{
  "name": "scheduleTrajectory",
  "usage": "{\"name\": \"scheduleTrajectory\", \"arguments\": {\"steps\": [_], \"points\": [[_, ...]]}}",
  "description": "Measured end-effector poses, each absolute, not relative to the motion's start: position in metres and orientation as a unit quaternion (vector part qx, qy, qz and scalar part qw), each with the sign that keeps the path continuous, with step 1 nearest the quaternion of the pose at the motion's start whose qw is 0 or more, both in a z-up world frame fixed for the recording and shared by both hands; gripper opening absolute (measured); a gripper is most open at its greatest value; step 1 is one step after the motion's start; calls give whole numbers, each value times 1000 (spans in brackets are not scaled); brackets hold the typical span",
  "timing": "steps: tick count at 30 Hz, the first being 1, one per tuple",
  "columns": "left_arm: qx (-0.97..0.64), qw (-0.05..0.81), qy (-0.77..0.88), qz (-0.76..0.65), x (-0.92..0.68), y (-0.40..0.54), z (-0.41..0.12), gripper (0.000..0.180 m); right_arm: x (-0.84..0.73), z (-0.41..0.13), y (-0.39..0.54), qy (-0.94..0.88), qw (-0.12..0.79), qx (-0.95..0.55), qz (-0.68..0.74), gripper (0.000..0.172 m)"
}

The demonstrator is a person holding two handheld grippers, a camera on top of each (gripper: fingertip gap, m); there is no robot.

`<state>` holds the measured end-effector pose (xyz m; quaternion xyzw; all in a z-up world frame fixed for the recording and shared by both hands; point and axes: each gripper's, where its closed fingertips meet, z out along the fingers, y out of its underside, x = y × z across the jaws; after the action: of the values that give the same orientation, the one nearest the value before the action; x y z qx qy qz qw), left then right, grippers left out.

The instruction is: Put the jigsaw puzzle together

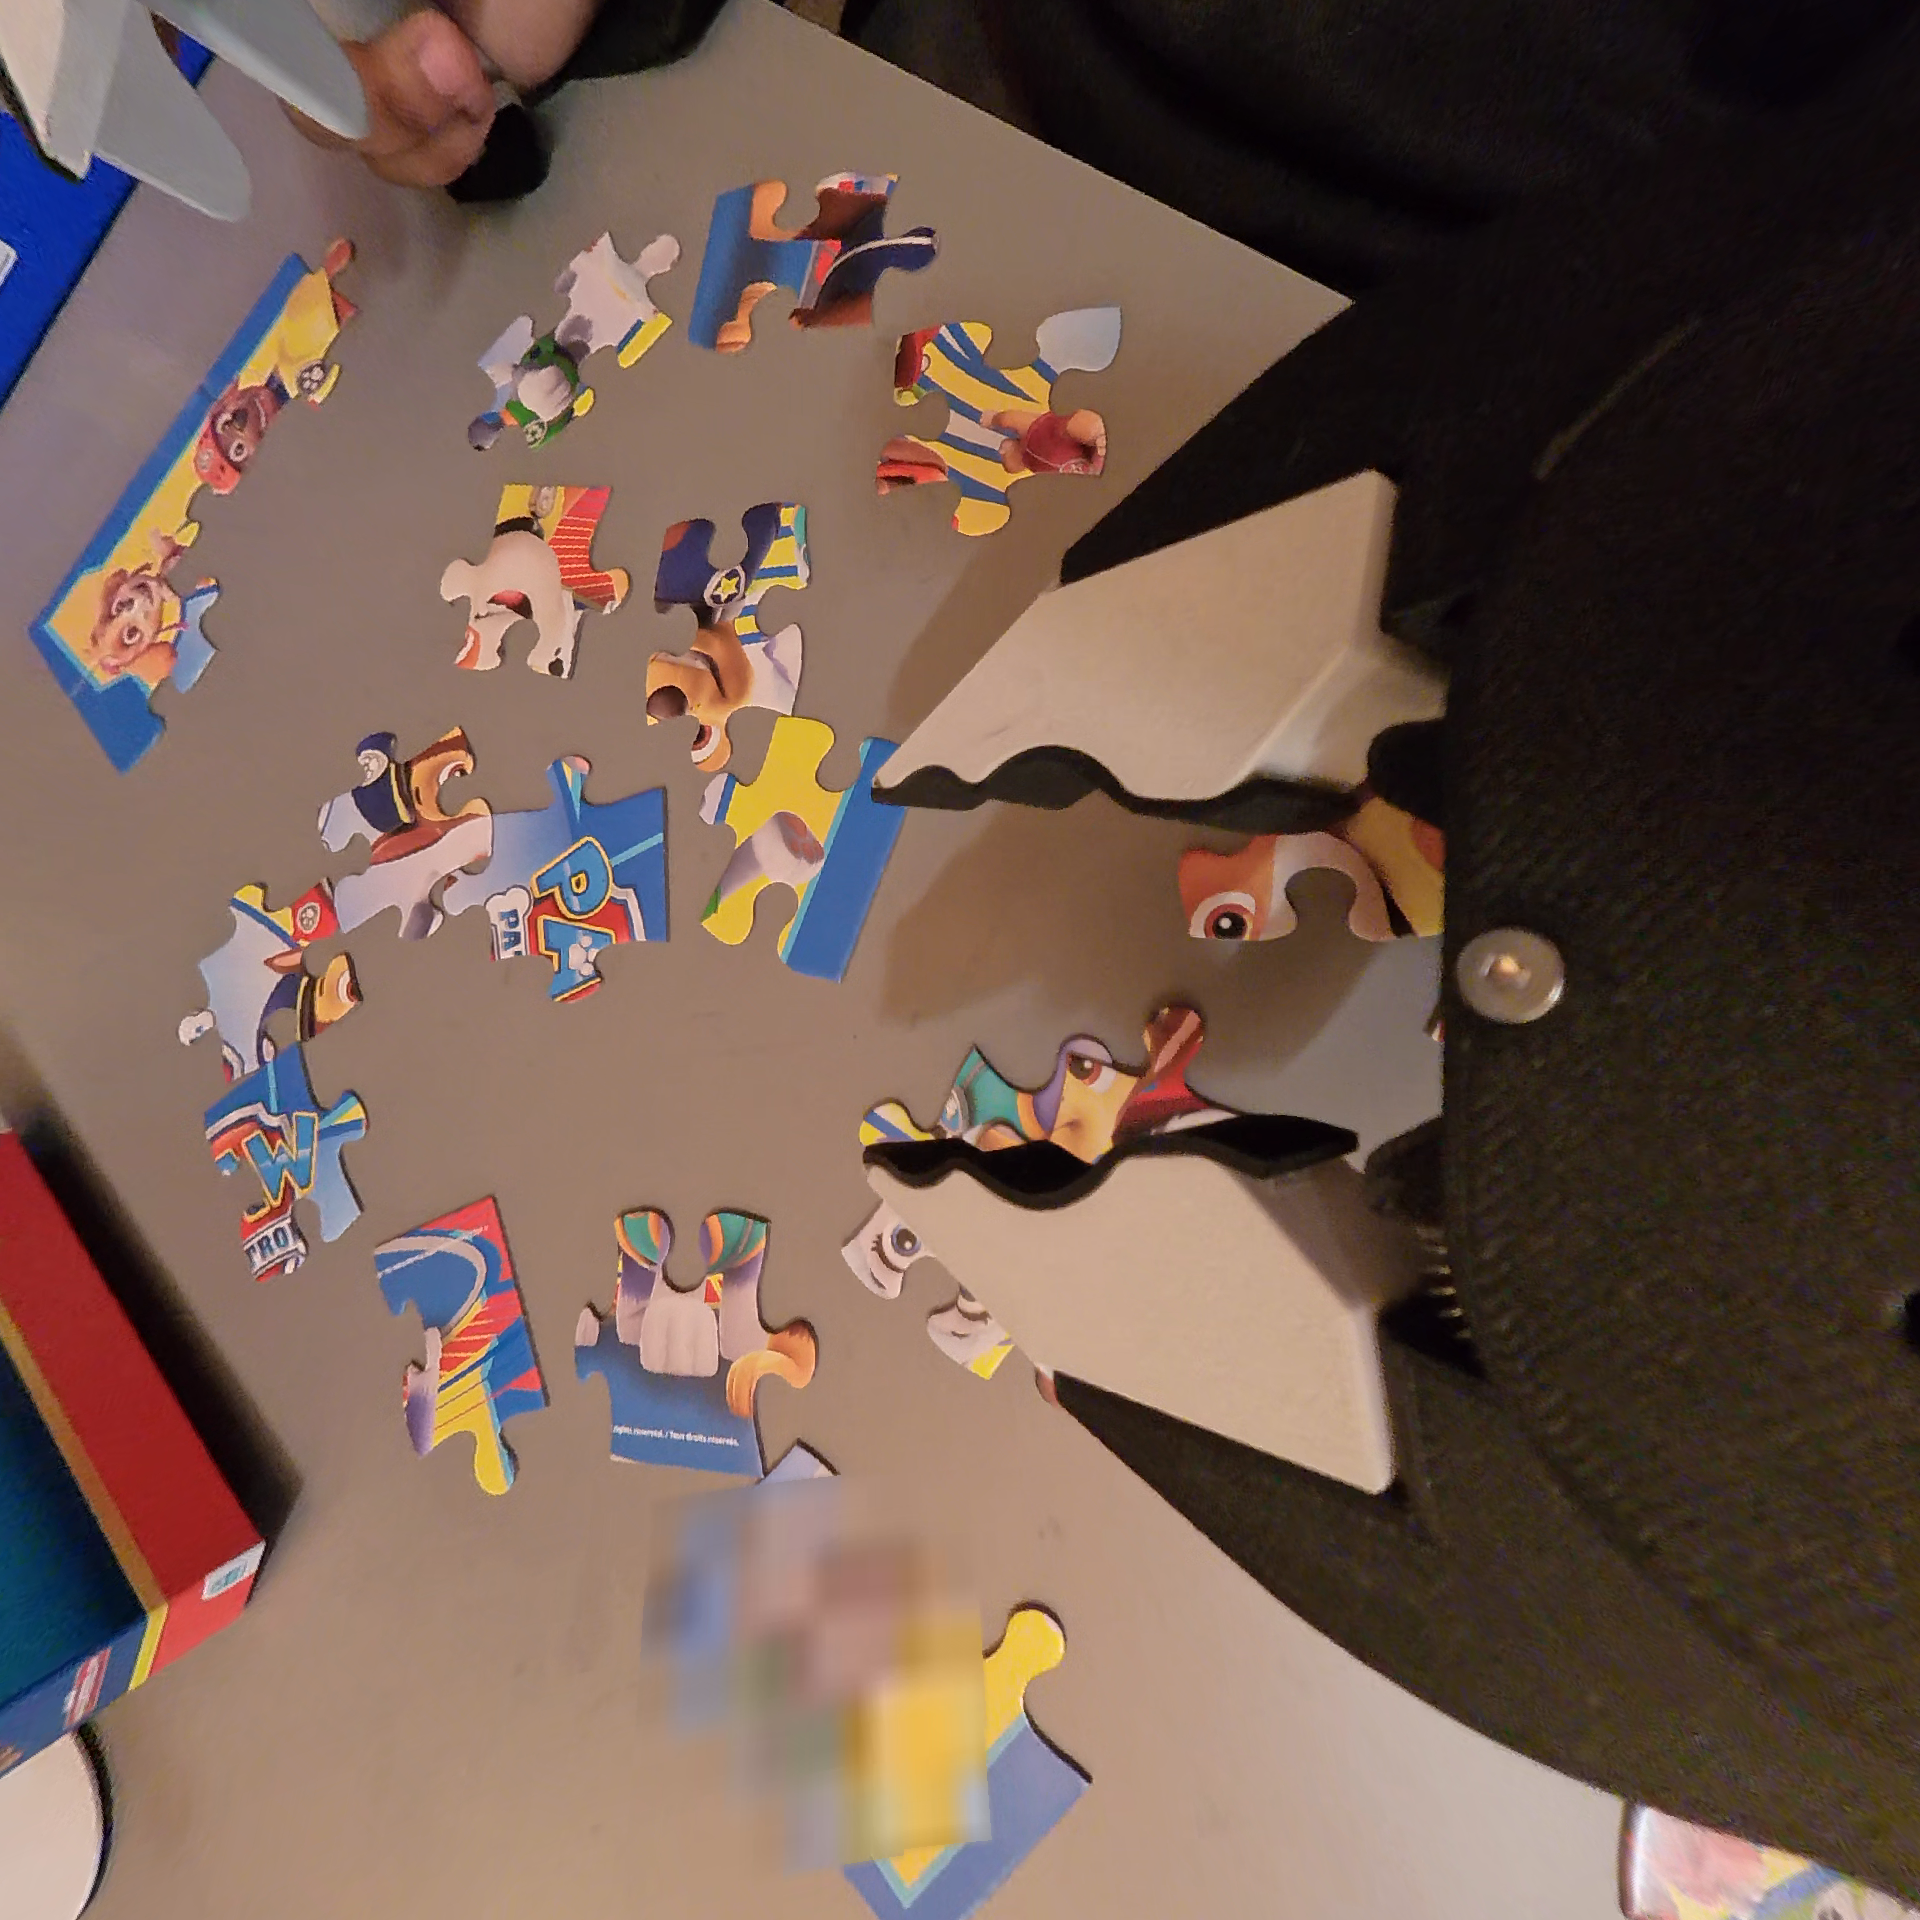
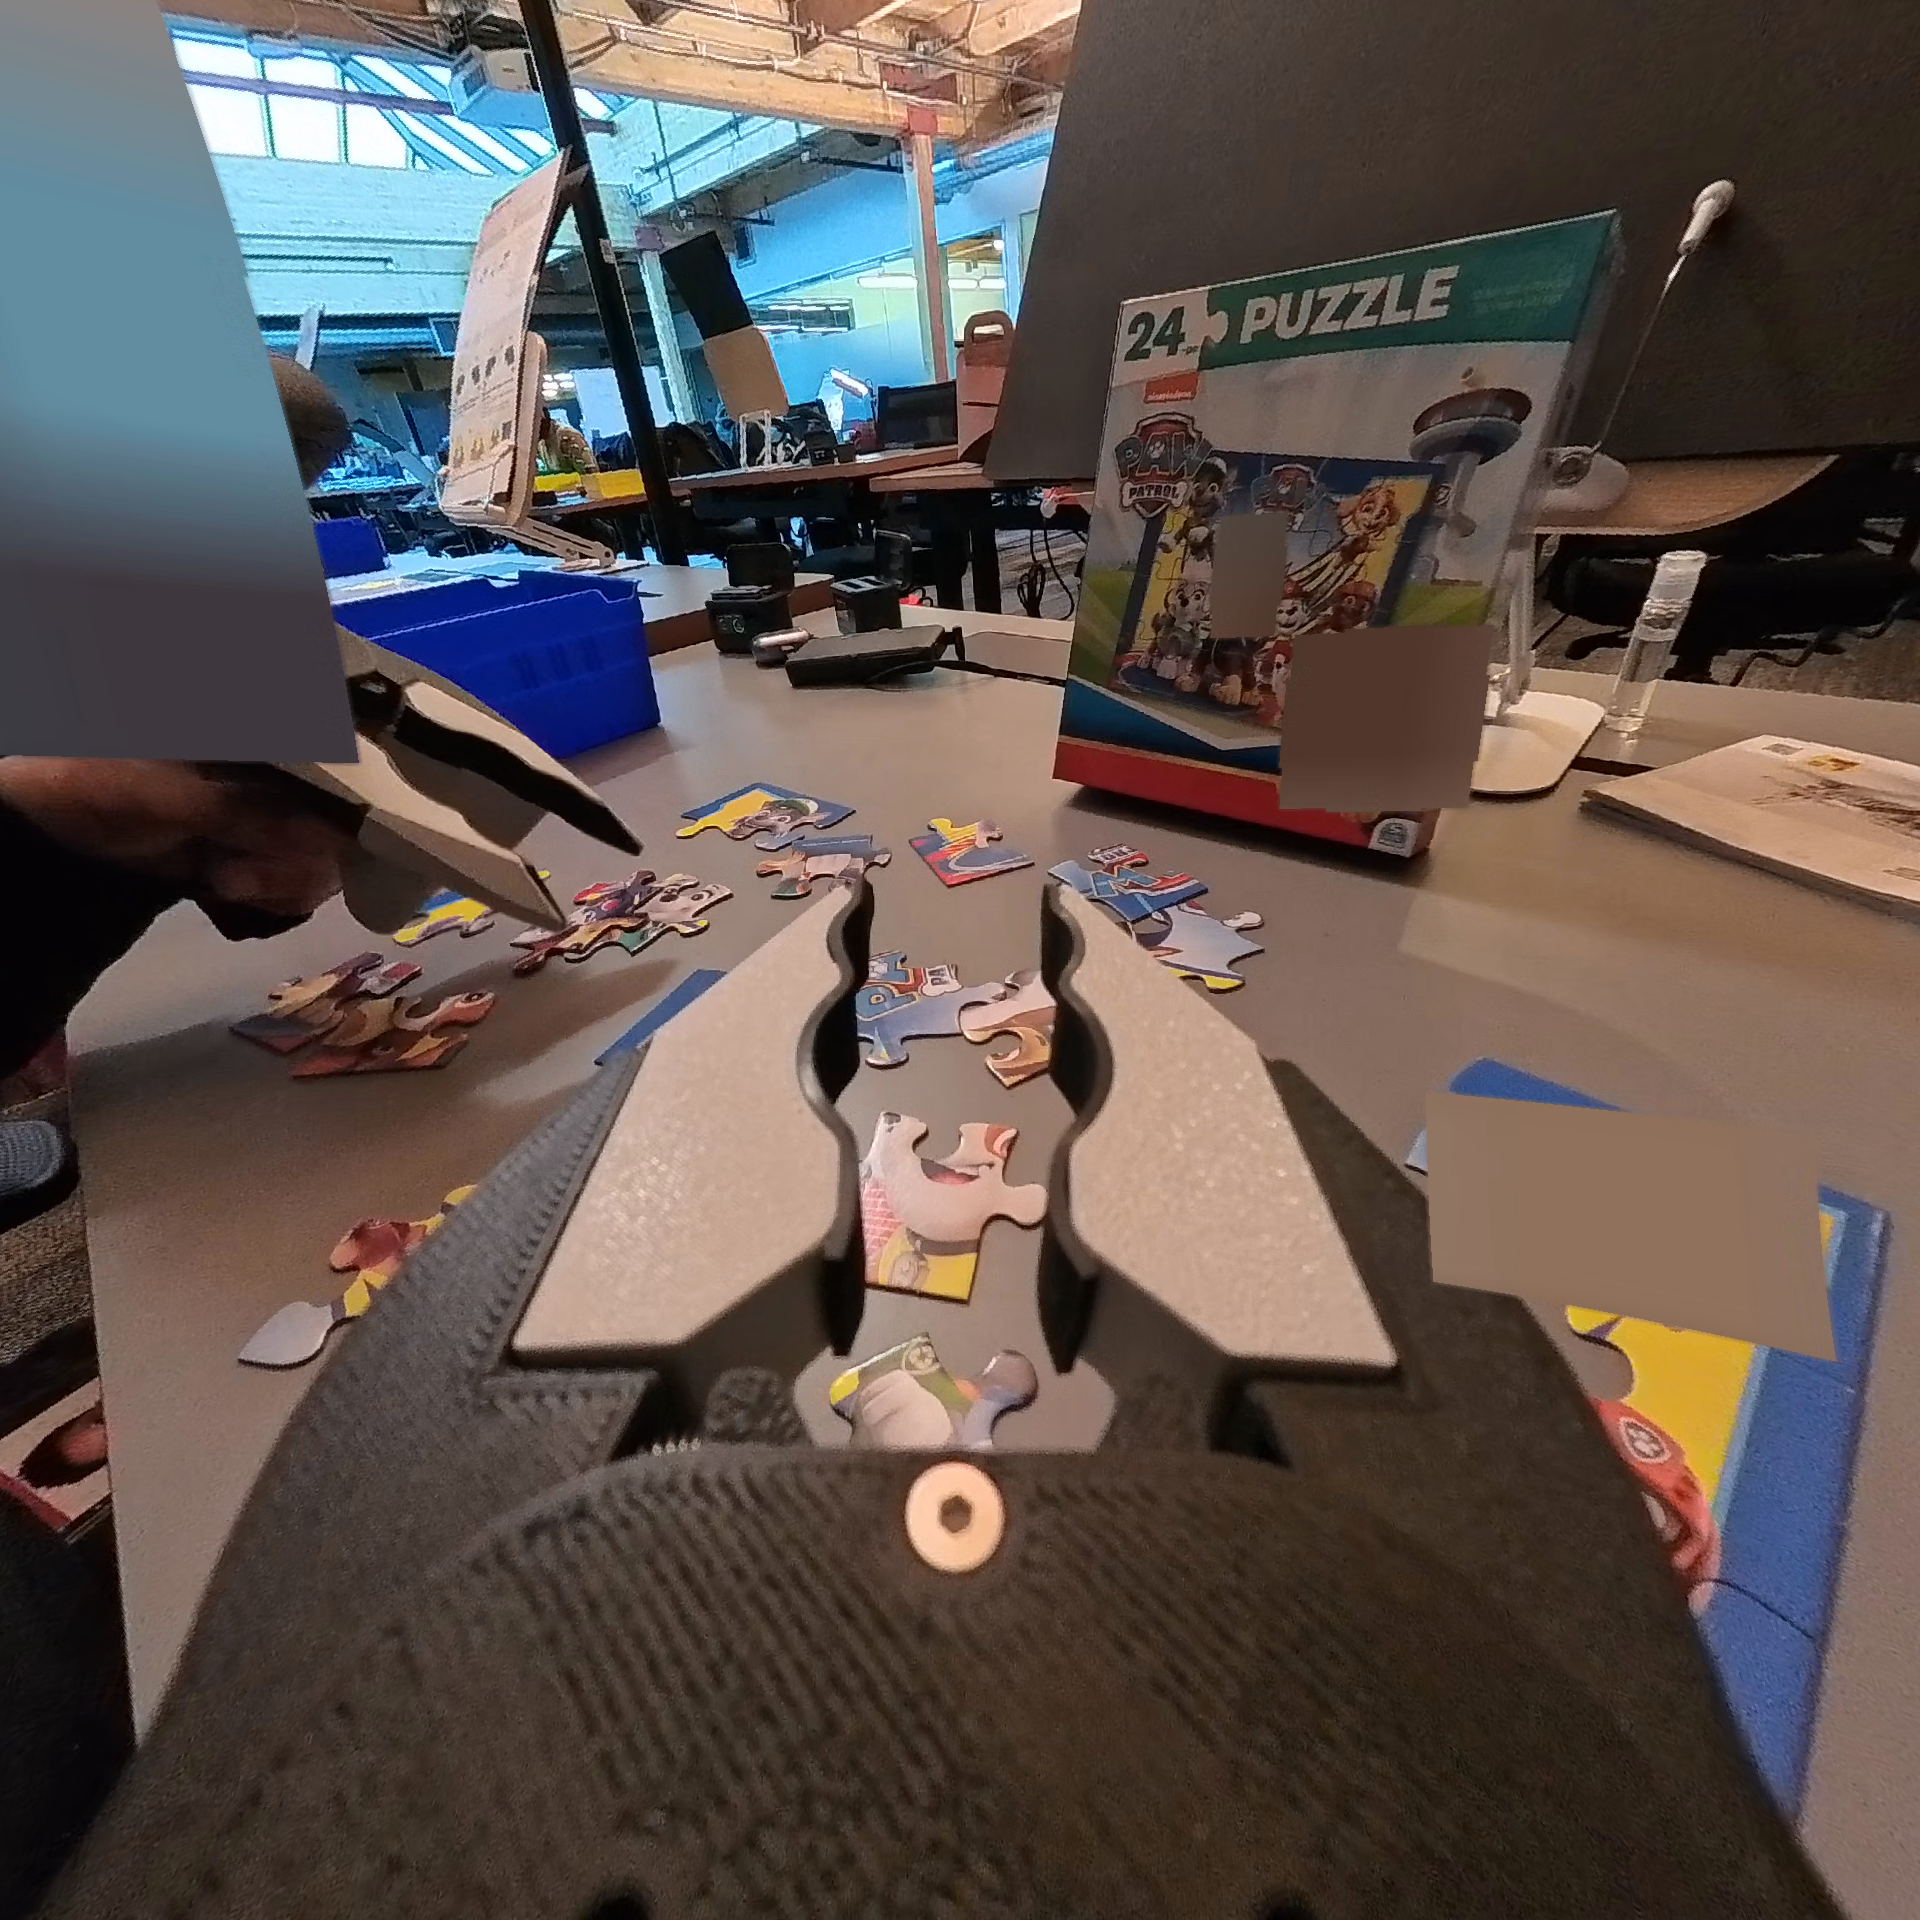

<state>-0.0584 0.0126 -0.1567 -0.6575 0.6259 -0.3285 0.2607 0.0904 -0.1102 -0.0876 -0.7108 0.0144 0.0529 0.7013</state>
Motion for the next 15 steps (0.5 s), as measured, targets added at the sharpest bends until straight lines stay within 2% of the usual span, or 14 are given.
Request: {"name": "scheduleTrajectory", "arguments": {"steps": [15], "points": [[-649,257,634,-332,-52,3,-157,62,91,-87,-111,16,704,-708,54,31]]}}
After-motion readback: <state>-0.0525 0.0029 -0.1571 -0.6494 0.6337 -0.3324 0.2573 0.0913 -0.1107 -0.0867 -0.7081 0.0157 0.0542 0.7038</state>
